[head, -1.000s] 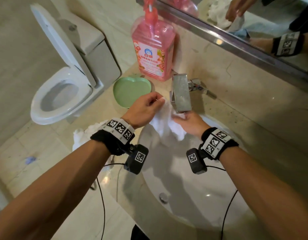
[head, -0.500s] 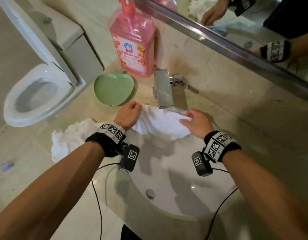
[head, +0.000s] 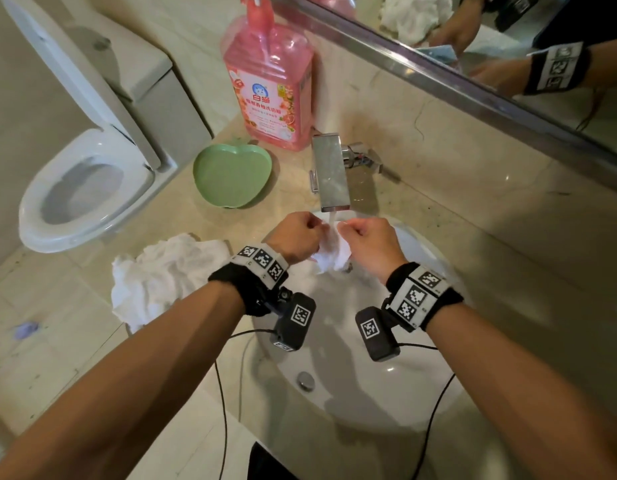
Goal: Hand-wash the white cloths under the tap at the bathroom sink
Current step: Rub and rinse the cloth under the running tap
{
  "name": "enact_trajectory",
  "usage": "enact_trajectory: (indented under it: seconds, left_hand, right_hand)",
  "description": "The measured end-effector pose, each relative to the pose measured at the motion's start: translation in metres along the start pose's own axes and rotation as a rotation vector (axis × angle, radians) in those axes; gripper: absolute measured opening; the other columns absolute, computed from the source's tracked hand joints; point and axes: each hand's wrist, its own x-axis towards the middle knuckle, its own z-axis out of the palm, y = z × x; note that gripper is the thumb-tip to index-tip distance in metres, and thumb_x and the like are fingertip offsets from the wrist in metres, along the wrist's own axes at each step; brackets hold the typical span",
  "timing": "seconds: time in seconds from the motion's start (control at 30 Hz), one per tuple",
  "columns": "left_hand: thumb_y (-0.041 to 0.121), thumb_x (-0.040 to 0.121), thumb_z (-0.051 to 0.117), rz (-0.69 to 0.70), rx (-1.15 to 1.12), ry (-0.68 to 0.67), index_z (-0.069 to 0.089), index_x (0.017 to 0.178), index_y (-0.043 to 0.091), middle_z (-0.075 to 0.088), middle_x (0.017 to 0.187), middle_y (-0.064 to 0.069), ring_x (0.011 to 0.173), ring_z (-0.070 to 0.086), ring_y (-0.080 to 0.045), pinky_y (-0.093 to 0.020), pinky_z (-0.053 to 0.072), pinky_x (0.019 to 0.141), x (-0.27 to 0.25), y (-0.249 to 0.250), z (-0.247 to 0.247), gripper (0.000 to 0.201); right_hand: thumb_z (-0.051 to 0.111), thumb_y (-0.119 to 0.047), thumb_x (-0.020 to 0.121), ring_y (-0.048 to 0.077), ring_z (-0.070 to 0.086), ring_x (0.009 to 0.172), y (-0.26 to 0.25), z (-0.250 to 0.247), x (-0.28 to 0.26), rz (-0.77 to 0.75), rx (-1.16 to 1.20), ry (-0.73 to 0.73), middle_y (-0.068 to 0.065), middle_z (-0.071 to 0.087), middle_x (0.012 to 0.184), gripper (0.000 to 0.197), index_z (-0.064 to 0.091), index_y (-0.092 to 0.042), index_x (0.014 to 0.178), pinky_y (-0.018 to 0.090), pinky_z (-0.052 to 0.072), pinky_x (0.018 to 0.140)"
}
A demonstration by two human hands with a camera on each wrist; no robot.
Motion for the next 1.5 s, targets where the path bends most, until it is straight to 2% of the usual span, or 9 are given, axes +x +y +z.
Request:
enact_trajectory:
  seconds: [0.13, 0.3, 0.47, 0.6, 0.7, 0.97, 1.2, 1.4, 1.5]
  left_hand:
    - [0.024, 0.093, 0.055, -0.112, -0.160, 0.001, 0.060, 0.087, 0.016, 0.071, 0.084, -0.011, 0.072, 0.073, -0.024, -0.045, 0.062, 0.069, -0.003, -0.004, 0.005, 0.011]
    - [0.006, 0.083, 0.053, -0.167, -0.450, -0.094, 0.068, 0.084, 0.008, 0.074, 0.087, -0.014, 0.079, 0.072, -0.029, -0.038, 0.059, 0.071, -0.009, 0.001, 0.007, 0.015]
    - [0.003, 0.082, 0.064, -0.113, -0.364, -0.107, 0.066, 0.079, 0.017, 0.072, 0.085, -0.003, 0.079, 0.070, -0.012, -0.016, 0.050, 0.058, -0.015, 0.010, 0.002, 0.014]
    - [0.011, 0.084, 0.066, -0.132, -0.331, -0.140, 0.066, 0.096, 0.011, 0.070, 0.098, -0.013, 0.094, 0.061, -0.021, -0.037, 0.049, 0.090, -0.018, 0.010, 0.001, 0.013]
    - [0.011, 0.082, 0.068, -0.155, -0.388, -0.150, 0.064, 0.111, 0.006, 0.069, 0.110, -0.020, 0.097, 0.061, -0.023, -0.042, 0.048, 0.095, -0.020, 0.013, 0.005, 0.030]
    - [0.011, 0.090, 0.066, -0.087, -0.383, -0.139, 0.057, 0.113, 0.008, 0.069, 0.099, -0.006, 0.085, 0.063, -0.015, -0.026, 0.044, 0.076, -0.025, 0.015, 0.003, 0.025]
    - [-0.005, 0.089, 0.041, 0.014, -0.343, -0.034, 0.055, 0.097, 0.014, 0.075, 0.088, -0.001, 0.083, 0.072, -0.020, -0.035, 0.053, 0.077, -0.030, 0.009, -0.001, 0.025]
    - [0.012, 0.082, 0.069, 0.322, 0.190, 0.039, 0.061, 0.119, 0.020, 0.055, 0.121, 0.001, 0.107, 0.057, -0.014, -0.026, 0.047, 0.088, -0.021, -0.007, -0.021, 0.039]
    - [0.023, 0.082, 0.076, 0.322, 0.161, 0.077, 0.070, 0.102, 0.022, 0.069, 0.097, 0.008, 0.087, 0.066, -0.008, -0.031, 0.054, 0.085, -0.023, -0.008, -0.029, 0.021]
  right_hand:
    - [0.061, -0.034, 0.096, 0.015, 0.066, 0.084, -0.005, 0.006, -0.013, -0.029, -0.055, -0.045, -0.005, 0.071, 0.087, 0.024, 0.077, -0.017, 0.103, 0.010, 0.045, 0.063]
    - [0.079, -0.046, 0.072, 0.017, 0.053, 0.094, -0.010, 0.014, -0.022, -0.173, -0.326, -0.147, 0.000, 0.056, 0.101, 0.043, 0.064, -0.020, 0.103, 0.027, 0.041, 0.076]
    - [0.063, -0.014, 0.087, 0.017, 0.052, 0.081, -0.006, 0.007, -0.015, -0.114, -0.272, 0.010, -0.002, 0.055, 0.089, 0.017, 0.072, -0.012, 0.101, 0.029, 0.044, 0.074]
    - [0.071, -0.024, 0.082, 0.017, 0.060, 0.082, -0.011, 0.001, -0.016, -0.098, -0.121, -0.091, 0.002, 0.064, 0.089, 0.014, 0.073, -0.015, 0.091, 0.034, 0.054, 0.072]
    - [0.075, -0.023, 0.077, 0.021, 0.061, 0.089, -0.010, 0.003, -0.018, -0.143, -0.219, -0.106, 0.005, 0.065, 0.092, 0.018, 0.072, -0.014, 0.092, 0.030, 0.049, 0.072]
    - [0.067, -0.027, 0.091, 0.016, 0.056, 0.117, -0.010, 0.000, -0.016, -0.035, -0.158, -0.061, 0.003, 0.059, 0.131, 0.047, 0.060, -0.012, 0.135, 0.021, 0.038, 0.090]
    - [0.057, -0.005, 0.091, 0.017, 0.065, 0.105, -0.020, -0.017, -0.020, -0.104, -0.121, -0.049, 0.006, 0.071, 0.120, 0.034, 0.071, -0.009, 0.121, 0.023, 0.047, 0.090]
    - [0.053, -0.003, 0.089, 0.011, 0.057, 0.064, -0.039, -0.029, -0.026, -0.166, 0.094, 0.024, -0.007, 0.071, 0.078, 0.031, 0.079, -0.017, 0.098, 0.016, 0.044, 0.056]
    - [0.052, -0.003, 0.088, 0.015, 0.059, 0.064, -0.047, -0.037, -0.027, -0.198, 0.129, 0.026, 0.001, 0.072, 0.073, 0.035, 0.075, -0.030, 0.083, 0.025, 0.046, 0.053]
